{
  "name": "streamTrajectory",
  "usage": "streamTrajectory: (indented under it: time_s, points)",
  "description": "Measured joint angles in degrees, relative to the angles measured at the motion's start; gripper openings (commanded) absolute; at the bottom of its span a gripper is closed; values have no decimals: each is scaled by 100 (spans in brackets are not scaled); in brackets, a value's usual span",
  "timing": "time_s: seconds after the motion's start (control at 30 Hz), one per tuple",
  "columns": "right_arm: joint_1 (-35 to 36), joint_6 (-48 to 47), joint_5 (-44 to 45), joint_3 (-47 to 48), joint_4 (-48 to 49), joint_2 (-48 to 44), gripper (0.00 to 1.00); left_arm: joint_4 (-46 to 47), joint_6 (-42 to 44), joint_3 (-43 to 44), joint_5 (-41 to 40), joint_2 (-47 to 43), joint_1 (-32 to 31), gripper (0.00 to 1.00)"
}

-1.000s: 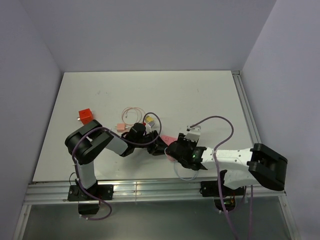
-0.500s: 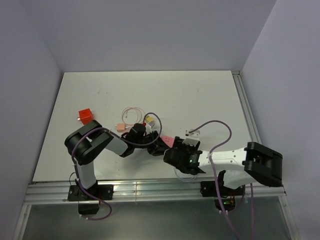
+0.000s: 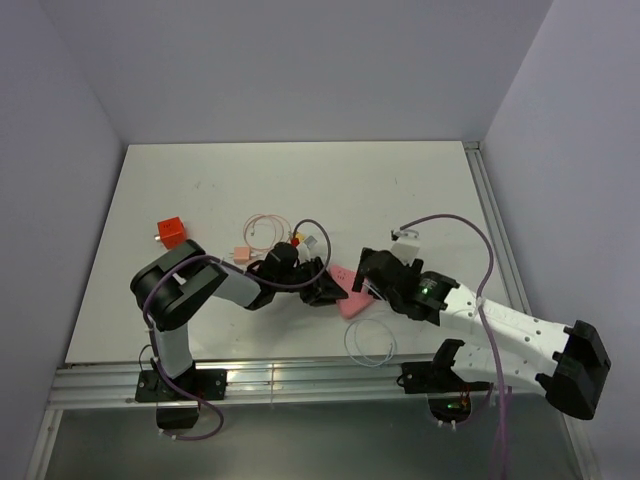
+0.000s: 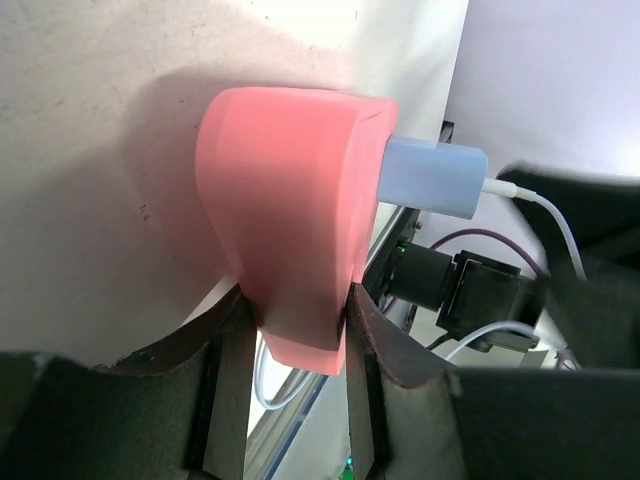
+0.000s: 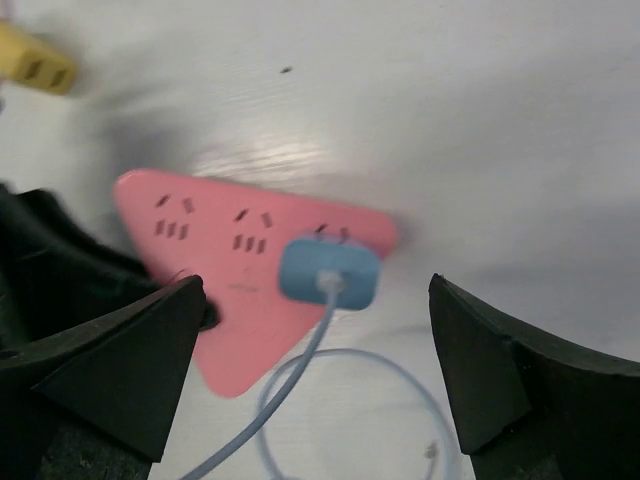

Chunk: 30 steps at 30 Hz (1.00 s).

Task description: Insert the plug

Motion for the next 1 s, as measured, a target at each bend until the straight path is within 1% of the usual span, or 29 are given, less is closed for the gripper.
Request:
streamTrajectory:
  time_s: [0.07, 0.1, 0.17, 0.23, 0.27, 0.3, 0.43, 0.63, 0.77, 0.87, 1.0]
  points:
    - [-402, -216, 35, 216, -310, 195, 100, -79, 52, 55, 2, 0, 2, 43]
    - [-487, -289, 57, 280, -439, 291, 100, -175, 107, 122, -2, 7, 7, 53]
    - [-509, -435, 31, 302, -590, 367, 100, -505, 306, 245, -212, 17, 7, 60]
    - [-509, -601, -28, 302, -667, 330, 100, -732, 343, 341, -238, 24, 35, 66]
    - [-509, -686, -83, 302, -662, 284, 100, -925, 420, 448, -299, -31, 39, 78]
    - [-509, -780, -173, 302, -658, 227, 100, -1088, 505, 533, -389, -76, 37, 84]
    - [-509, -907, -319, 302, -750, 55, 100, -1832, 802, 774, -916, -393, 31, 86]
    - [-549, -525, -15, 448, -1368, 11, 100, -2767, 1110, 824, -1690, -868, 39, 89]
    - [-748, -472, 326, 914, -1598, 210, 100, -3676, 1338, 776, -2389, -1394, 46, 92]
    - [-1091, -634, 363, 1316, -1558, 431, 100, -4555, 1467, 796, -2992, -1904, 83, 93]
    - [-1438, -903, 393, 1934, -1438, 778, 100, -5639, 1637, 1217, -3659, -2332, 330, 100]
